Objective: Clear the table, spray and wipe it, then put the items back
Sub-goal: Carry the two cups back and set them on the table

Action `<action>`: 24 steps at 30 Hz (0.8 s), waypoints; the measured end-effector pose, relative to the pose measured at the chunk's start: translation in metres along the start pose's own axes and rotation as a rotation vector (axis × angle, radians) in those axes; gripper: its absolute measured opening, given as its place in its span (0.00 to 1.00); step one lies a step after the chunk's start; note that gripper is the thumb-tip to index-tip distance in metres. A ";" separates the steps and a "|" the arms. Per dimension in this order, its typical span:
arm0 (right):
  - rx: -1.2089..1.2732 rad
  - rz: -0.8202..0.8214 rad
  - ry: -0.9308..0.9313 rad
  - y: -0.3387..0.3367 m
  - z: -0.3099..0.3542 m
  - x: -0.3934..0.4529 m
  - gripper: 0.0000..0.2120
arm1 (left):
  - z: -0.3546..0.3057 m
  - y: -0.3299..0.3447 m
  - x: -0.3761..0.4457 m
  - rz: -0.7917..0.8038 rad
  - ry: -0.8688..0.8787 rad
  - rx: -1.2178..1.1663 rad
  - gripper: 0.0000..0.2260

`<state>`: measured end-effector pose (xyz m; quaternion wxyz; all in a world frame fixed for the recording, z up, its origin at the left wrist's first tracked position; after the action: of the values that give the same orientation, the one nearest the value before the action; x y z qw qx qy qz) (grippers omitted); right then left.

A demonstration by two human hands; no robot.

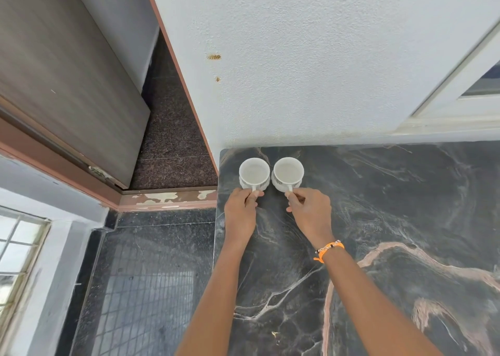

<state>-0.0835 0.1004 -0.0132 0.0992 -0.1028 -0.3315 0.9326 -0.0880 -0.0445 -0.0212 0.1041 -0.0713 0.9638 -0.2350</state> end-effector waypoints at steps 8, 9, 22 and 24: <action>0.043 -0.004 -0.006 0.000 0.000 -0.001 0.16 | 0.002 0.005 -0.008 0.013 -0.066 0.036 0.13; 0.049 -0.007 -0.006 -0.001 0.000 -0.002 0.16 | 0.001 0.004 -0.012 0.017 -0.067 0.039 0.13; 0.298 -0.084 0.016 -0.043 -0.003 -0.050 0.07 | -0.012 -0.008 -0.082 -0.070 -0.165 -0.162 0.10; 0.331 -0.092 0.010 -0.057 -0.007 -0.065 0.07 | -0.019 -0.005 -0.096 -0.049 -0.152 -0.180 0.07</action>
<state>-0.0131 0.1315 0.0259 0.1589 -0.0745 -0.1773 0.9684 0.0011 -0.0227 0.0137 0.1641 -0.1215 0.9683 -0.1437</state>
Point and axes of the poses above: each hand's wrist, its own x-axis towards the middle knuckle, its own y-axis out of the palm, z = x × y, the point moved 2 cm from there along x, towards the middle knuckle, and after that the axes turned 4 degrees about x, right-handed, at the moved point
